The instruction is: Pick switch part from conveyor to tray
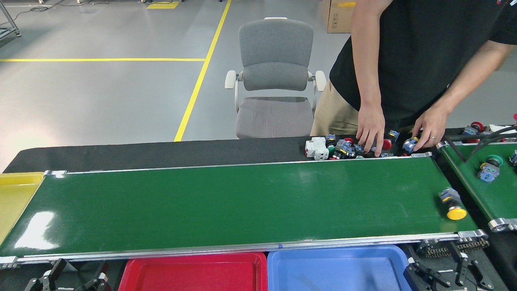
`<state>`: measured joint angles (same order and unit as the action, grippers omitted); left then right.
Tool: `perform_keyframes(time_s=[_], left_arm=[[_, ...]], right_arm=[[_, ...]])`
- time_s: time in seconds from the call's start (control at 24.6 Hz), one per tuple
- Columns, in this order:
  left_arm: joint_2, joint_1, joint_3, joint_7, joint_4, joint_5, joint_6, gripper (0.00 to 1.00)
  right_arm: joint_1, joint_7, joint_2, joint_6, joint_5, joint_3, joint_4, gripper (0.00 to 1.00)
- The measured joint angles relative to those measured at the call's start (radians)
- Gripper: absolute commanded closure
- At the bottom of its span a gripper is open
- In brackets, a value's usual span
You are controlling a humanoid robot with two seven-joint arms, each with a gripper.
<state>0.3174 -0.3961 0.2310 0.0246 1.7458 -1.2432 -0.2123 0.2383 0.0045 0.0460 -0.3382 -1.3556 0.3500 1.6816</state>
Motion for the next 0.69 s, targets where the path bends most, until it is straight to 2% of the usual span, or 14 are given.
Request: perform_keyframes(time_s=[0.08, 0.24, 0.41, 0.69], left_arm=[[0.000, 0.000, 0.000, 0.000, 0.000, 0.000, 0.001, 0.00], [0.000, 0.001, 0.000, 0.000, 0.000, 0.000, 0.003, 0.00], [0.000, 0.006, 0.001, 0.000, 0.000, 0.000, 0.003, 0.00], [0.000, 0.045, 0.000, 0.001, 0.000, 0.000, 0.003, 0.00]], right_arm=[[-0.020, 0.027, 0.001, 0.024, 0.000, 0.000, -0.013, 0.02], [-0.107, 0.062, 0.030, 0.044, 0.000, 0.000, -0.109, 0.02], [-0.197, 0.092, 0.032, 0.069, 0.000, -0.001, -0.188, 0.01], [-0.299, 0.109, 0.034, 0.079, -0.001, -0.012, -0.288, 0.01]])
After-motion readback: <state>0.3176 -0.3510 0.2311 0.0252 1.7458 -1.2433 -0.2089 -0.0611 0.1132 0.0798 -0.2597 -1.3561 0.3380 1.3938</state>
